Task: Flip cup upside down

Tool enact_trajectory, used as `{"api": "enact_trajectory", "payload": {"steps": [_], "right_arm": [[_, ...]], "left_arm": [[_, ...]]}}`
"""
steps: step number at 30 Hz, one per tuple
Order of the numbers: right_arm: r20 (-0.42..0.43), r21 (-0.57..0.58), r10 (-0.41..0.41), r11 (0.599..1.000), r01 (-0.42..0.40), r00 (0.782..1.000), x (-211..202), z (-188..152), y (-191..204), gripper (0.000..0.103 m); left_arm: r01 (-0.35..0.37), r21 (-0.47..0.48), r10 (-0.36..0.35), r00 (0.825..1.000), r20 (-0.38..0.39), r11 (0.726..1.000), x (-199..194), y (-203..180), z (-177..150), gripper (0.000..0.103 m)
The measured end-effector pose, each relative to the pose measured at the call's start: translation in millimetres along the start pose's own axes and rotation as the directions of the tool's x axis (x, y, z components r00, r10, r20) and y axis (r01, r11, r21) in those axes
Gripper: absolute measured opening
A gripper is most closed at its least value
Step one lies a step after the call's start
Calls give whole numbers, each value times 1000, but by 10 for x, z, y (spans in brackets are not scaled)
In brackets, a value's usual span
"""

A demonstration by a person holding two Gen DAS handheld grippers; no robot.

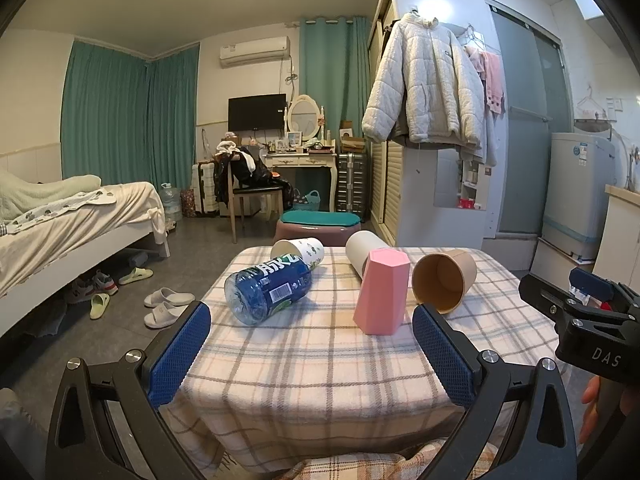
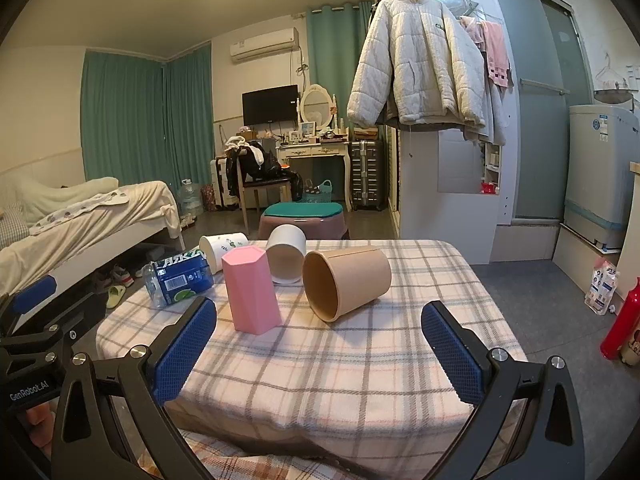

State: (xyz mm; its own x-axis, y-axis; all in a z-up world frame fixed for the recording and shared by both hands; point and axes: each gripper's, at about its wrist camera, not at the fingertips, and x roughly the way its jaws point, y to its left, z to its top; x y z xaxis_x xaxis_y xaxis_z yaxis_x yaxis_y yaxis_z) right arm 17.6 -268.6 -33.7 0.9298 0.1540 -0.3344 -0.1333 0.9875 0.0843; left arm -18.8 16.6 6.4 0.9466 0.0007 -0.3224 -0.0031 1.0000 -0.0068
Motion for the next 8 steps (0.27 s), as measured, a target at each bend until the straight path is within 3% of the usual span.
{"api": "enact_trajectory", "payload": {"steps": [8], "right_arm": [[-13, 11, 9, 1000, -9, 1000, 17, -16, -6, 103]], "left_arm": [[-17, -12, 17, 1000, -6, 1000, 22, 27, -38, 103]]}}
